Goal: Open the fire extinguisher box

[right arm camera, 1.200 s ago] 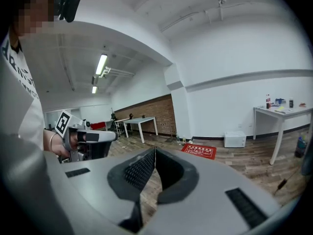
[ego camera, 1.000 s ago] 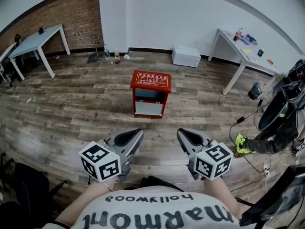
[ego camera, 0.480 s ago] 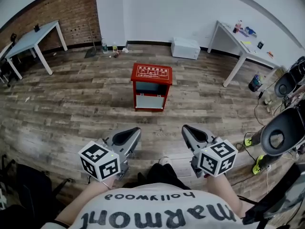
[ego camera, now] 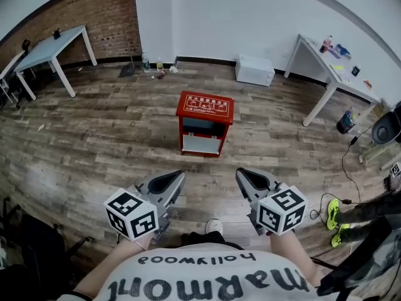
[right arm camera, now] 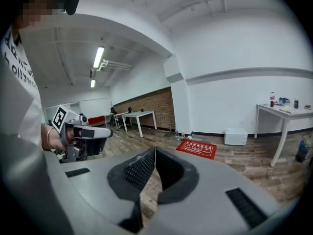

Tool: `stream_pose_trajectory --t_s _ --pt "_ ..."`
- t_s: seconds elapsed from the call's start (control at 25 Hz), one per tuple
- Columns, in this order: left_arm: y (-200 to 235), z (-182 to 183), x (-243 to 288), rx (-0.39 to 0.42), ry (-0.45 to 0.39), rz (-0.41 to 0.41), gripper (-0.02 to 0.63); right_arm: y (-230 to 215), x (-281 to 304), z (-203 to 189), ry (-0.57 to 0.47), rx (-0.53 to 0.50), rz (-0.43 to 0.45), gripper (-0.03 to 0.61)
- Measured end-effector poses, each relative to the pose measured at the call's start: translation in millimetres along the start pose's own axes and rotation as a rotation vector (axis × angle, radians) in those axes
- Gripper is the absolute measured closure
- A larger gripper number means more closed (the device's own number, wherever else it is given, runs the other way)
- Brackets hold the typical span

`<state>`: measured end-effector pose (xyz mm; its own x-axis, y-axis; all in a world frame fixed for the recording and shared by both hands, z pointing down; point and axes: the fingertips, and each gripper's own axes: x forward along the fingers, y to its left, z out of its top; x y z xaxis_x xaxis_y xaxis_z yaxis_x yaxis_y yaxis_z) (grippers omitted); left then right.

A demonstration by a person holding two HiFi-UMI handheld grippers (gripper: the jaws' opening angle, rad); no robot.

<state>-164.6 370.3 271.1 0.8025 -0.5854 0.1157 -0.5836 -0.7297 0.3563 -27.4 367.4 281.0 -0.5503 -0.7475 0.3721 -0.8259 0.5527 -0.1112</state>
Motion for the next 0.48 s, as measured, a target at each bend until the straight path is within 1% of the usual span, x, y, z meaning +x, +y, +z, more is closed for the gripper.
stream_pose_trajectory --t_s 0.24,0.48 --pt "19.1 5.7 60.1 -0.02 0.006 0.018 0.608 -64.1 23.6 9.5 0.019 0.024 0.015 0.568" --pt "31.7 12.3 114.7 -0.04 0.01 0.036 0.609 -113.9 46.3 16.7 0.055 0.019 0.059 0.568"
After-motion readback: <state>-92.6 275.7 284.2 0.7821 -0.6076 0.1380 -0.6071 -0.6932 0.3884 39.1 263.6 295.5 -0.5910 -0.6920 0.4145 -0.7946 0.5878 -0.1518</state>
